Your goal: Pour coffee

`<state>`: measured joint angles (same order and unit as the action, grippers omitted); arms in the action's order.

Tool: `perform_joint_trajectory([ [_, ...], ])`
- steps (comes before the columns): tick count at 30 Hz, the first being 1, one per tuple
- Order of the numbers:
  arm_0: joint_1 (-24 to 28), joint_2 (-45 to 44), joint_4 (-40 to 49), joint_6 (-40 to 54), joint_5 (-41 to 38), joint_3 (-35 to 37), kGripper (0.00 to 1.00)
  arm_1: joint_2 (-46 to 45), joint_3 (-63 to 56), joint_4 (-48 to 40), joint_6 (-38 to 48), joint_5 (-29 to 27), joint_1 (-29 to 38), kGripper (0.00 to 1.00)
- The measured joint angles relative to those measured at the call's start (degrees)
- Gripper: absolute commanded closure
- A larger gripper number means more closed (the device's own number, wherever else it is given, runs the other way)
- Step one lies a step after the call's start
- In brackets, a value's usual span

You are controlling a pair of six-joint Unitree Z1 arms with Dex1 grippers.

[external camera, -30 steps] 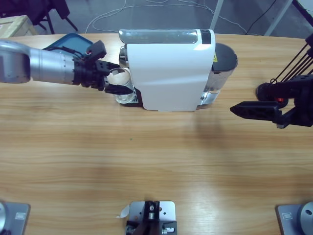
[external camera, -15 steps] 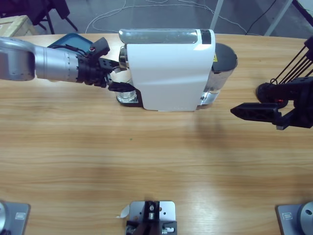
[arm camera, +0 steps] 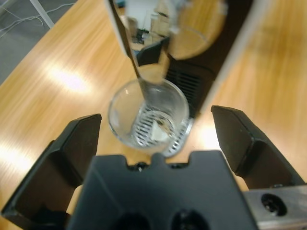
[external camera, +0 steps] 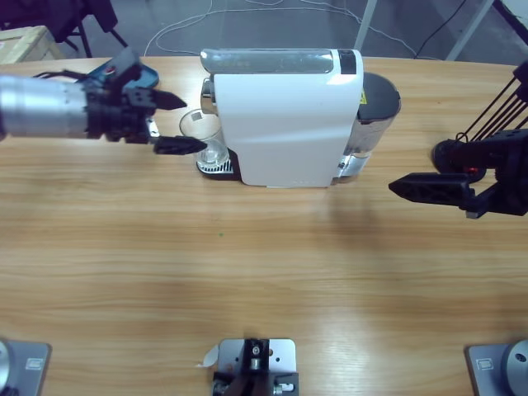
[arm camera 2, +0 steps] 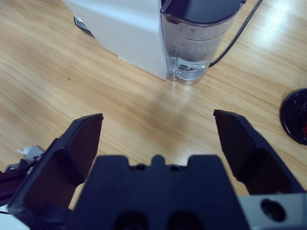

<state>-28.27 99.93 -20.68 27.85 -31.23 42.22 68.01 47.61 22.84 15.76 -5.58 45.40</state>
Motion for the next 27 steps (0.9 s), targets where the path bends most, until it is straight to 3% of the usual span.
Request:
perform_joint_trajectory([
  [5, -0.1, -8.86, 0.02, -3.81, -0.04, -6.0, 0.0, 0.71, 4.15, 0.35, -0.74, -2.23, -0.11, 0.011],
  [6, -0.14, -11.54, 0.32, -5.31, 0.05, -7.2, 0.0, 1.38, 6.74, 1.74, -0.77, -3.05, -0.89, 0.101],
  [8, -0.37, -16.71, 3.88, -8.89, 0.09, -7.91, 0.0, 4.06, 14.55, 7.0, -0.77, -2.96, -4.53, 0.305],
  [9, -0.83, -18.92, 6.66, -10.07, 0.42, -7.88, 0.0, 6.15, 19.46, 9.78, -1.04, -2.88, -6.74, 0.7],
  [10, -1.62, -20.97, 9.58, -11.11, 1.3, -7.81, 0.0, 7.94, 23.73, 11.66, -1.73, -2.55, -8.56, 0.997],
  [14, -4.9, -27.88, 21.8, -13.55, 7.86, -5.22, 0.0, 15.53, 40.16, 18.71, -5.68, 2.12, -13.98, 1.0],
  [18, -6.3, -30.98, 30.46, -13.97, 12.6, -1.63, 0.0, 22.22, 52.54, 24.59, -6.82, 3.17, -15.22, 1.0],
  [27, -6.82, -31.56, 32.7, -19.59, 13.27, -0.92, 0.0, 34.13, 62.08, 31.42, -7.13, 6.28, -14.81, 1.0],
])
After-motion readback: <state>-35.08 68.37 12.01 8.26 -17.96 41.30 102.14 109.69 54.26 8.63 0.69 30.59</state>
